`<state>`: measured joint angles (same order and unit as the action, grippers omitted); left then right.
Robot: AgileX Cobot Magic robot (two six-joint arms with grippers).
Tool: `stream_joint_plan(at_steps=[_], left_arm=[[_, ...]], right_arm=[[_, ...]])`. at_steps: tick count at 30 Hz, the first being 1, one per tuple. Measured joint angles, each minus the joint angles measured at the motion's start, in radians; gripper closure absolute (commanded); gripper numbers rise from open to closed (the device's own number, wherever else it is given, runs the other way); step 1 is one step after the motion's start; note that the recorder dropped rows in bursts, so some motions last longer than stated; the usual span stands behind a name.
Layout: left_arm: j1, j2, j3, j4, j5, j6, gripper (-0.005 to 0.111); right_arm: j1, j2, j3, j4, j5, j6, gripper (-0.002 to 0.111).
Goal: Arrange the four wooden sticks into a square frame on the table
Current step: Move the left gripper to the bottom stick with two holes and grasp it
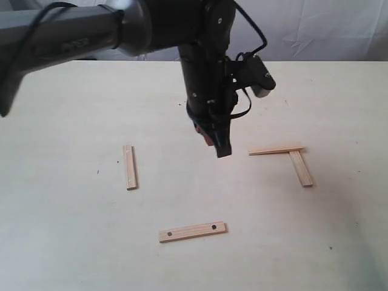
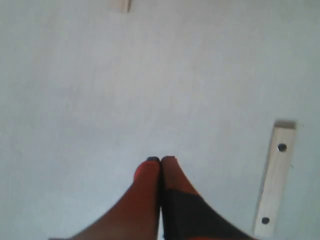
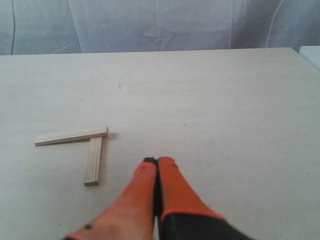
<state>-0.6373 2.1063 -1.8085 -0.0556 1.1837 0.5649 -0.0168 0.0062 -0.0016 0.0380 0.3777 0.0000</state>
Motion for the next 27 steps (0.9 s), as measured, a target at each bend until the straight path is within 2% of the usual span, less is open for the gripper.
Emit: stream_joint_plan(at_steps=[6, 11, 16, 24, 27], left_arm=[[0.0, -0.189, 0.36, -0.016, -0.194, 0.0, 0.107], [0.0, -0.288, 0.564, -0.076, -0.321, 0.0, 0.107], [-0.008, -0.285, 0.623, -0.129, -0.35, 0.0, 0.107], [-0.1, -0.245, 0.628, -0.149, -0.41, 0.038, 0.107], [-0.109, -0.233, 0.629, -0.152, -0.404, 0.043, 0.099]], right_arm=[[0.0, 0.0, 0.0, 0.0, 0.0, 0.0, 0.108], [0.0, 0.0, 0.0, 0.0, 0.0, 0.0, 0.108], [0.0, 0.0, 0.0, 0.0, 0.0, 0.0, 0.108], [0.0, 0.0, 0.0, 0.0, 0.0, 0.0, 0.108], [0.0, 0.0, 0.0, 0.0, 0.0, 0.0, 0.108]])
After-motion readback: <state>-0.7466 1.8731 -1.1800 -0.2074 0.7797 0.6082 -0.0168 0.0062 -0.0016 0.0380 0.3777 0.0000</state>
